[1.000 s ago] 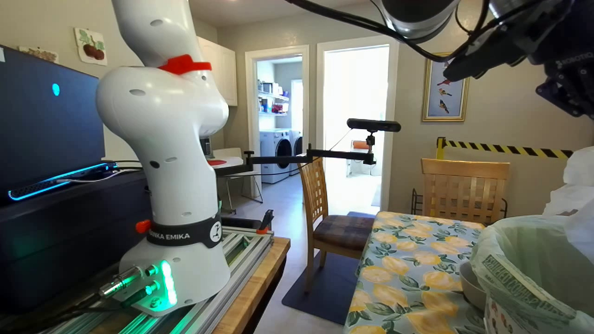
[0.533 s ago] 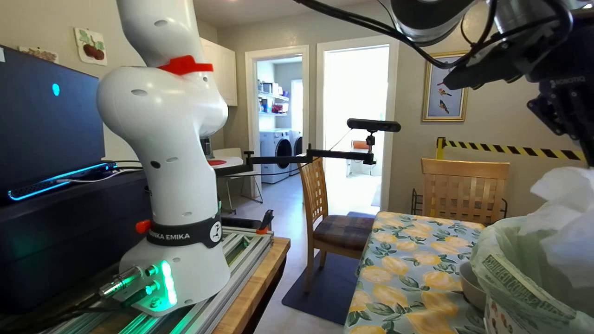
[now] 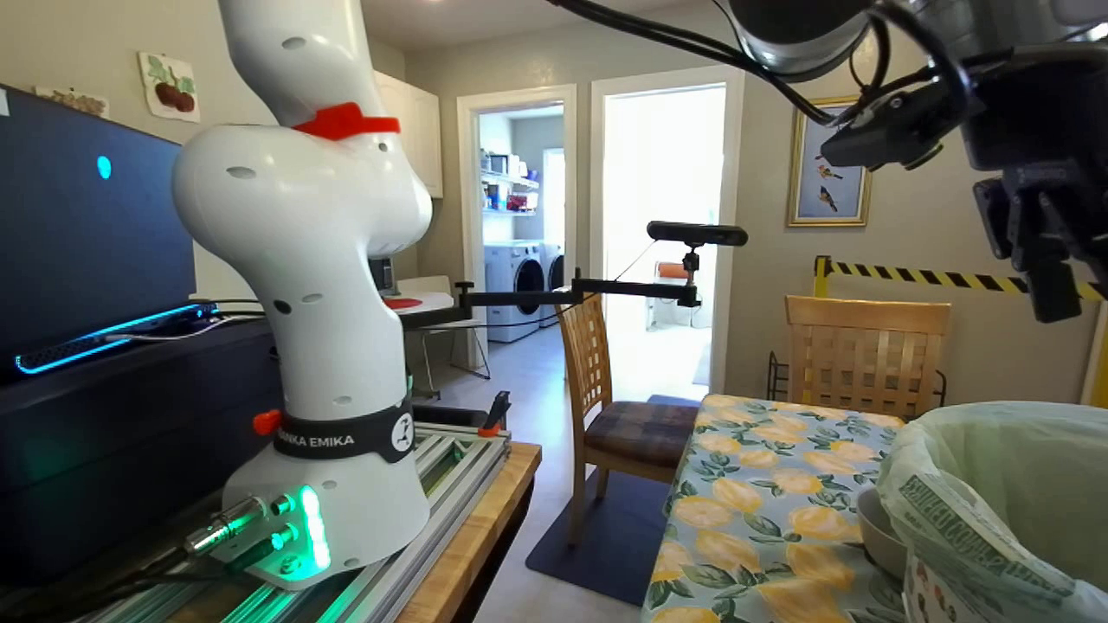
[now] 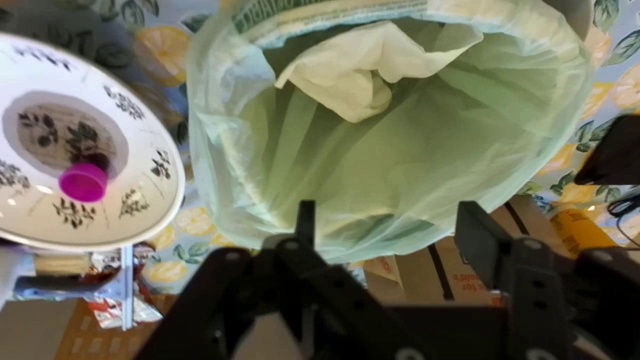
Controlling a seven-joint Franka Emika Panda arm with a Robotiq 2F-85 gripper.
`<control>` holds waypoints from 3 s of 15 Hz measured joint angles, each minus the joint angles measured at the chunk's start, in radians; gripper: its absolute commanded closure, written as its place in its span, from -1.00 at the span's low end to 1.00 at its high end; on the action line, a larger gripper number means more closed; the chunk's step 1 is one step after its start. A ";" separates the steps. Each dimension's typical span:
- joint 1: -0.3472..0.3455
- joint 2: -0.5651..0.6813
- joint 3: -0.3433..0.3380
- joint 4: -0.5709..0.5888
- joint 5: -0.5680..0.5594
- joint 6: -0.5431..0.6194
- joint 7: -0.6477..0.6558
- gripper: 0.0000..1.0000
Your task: Pick up the red bowl and pour it's contents in the bin
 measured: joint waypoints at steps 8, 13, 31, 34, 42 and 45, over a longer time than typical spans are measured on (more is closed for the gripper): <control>-0.147 0.000 -0.004 -0.106 -0.109 -0.161 0.308 -1.00; -0.191 0.006 -0.013 -0.172 -0.161 -0.212 0.354 -1.00; -0.307 0.323 0.062 -0.179 -0.106 0.264 -0.194 -1.00; -0.327 0.349 0.060 -0.154 -0.093 0.225 -0.211 -1.00; -0.321 0.403 -0.065 -0.096 -0.070 0.121 0.070 -1.00; -0.321 0.421 -0.064 -0.071 0.013 0.106 0.153 -1.00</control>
